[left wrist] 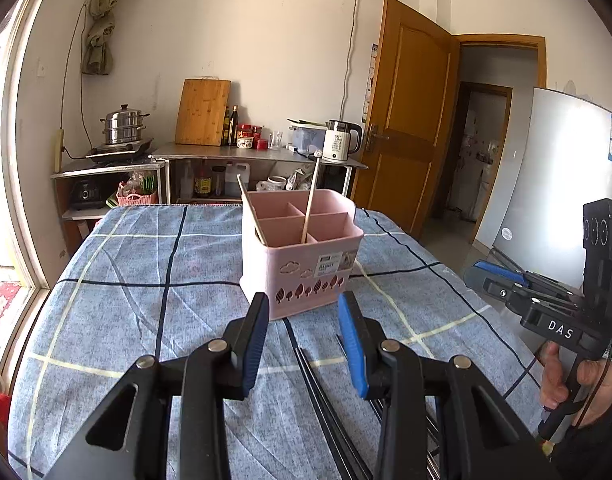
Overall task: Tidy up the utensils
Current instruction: 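Grasp a black chopstick with the left tool while the right tool grasps another black chopstick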
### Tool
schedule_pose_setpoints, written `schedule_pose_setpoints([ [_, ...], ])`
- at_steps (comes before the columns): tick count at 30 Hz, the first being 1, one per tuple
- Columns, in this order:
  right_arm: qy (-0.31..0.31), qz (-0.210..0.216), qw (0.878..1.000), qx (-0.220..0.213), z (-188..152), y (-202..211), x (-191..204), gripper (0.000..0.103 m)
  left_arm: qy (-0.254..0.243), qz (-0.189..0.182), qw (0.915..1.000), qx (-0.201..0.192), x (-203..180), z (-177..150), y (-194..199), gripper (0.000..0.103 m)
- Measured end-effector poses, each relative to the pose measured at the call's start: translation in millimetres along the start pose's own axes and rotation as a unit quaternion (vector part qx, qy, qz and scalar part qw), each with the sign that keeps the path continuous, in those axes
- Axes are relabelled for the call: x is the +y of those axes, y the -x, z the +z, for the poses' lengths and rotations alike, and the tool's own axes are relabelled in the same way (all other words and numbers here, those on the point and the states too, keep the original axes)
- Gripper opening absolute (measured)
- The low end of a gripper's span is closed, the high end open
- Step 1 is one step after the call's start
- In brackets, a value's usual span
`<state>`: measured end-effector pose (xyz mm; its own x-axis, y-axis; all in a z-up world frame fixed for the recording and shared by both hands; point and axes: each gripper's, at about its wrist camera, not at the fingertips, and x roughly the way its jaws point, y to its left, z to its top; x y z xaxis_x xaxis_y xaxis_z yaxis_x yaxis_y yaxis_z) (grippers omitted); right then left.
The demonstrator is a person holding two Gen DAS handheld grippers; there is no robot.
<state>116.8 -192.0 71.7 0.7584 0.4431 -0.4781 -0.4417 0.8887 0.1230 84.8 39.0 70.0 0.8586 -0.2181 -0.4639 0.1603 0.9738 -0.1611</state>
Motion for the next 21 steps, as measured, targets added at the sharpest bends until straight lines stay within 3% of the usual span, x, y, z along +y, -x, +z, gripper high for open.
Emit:
schedule_pose_setpoints([
  [10,-0.014,-0.011,0.999,0.044,-20,-23,-10,0.029,0.016,0.005,0.9978,0.065,5,-28,-31,0.038],
  [21,-0.025,-0.018,0.991,0.132,-52,-71,-21,0.029,0.027,0.009,0.9881,0.151,6,-63,-77,0.037],
])
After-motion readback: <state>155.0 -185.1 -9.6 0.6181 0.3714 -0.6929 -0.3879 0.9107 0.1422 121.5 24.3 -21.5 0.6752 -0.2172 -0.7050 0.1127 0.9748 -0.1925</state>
